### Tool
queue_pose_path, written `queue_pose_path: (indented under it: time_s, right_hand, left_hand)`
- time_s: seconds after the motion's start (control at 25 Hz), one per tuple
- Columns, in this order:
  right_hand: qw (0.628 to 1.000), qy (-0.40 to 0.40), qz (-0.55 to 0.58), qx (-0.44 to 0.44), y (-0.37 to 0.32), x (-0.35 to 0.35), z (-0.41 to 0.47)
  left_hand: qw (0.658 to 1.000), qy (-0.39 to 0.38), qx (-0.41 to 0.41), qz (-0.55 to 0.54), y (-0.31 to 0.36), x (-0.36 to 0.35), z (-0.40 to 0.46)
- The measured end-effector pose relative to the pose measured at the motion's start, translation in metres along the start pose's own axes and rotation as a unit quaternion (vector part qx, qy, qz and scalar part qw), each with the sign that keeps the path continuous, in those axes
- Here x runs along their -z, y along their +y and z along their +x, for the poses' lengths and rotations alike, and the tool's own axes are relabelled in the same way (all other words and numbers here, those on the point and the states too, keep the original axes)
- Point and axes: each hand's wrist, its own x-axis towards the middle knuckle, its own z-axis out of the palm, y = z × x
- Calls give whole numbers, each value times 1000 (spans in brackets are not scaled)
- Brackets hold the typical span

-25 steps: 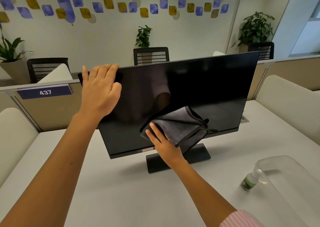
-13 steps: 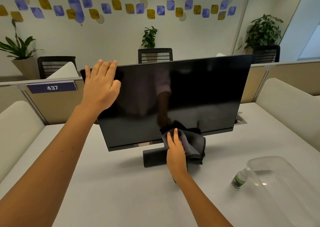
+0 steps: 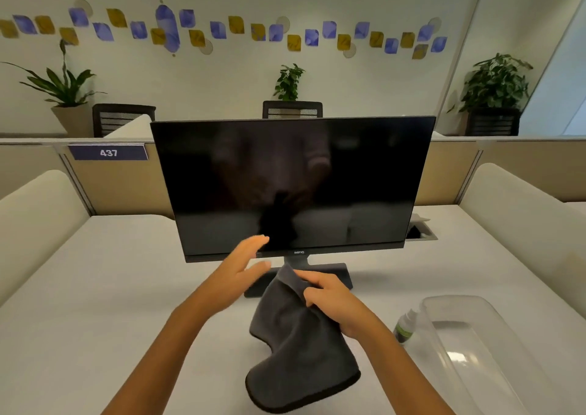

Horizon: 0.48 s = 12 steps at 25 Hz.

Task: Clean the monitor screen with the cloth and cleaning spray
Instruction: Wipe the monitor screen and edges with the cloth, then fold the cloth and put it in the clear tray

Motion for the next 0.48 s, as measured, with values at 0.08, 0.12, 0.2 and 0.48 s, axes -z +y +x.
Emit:
queue_pose_path:
  time_s: [0.08,0.12,0.2,0.48]
  right_hand:
    - [999,-44,3,21,-8,13,-18]
    - [998,-56,9,28,-12,19,-24]
    - [997,-63,21,40,-12,31,-35]
    - [996,-42,-27,78,10,51,-51]
  left_hand:
    - [993,-94,43,-63,2,-20,-15]
    - [988,-113,47,-92,4,-25,-21]
    - [986,-110,32,-122,7,-34,-30]
    - [994,3,-33,-100,39,-61,-42]
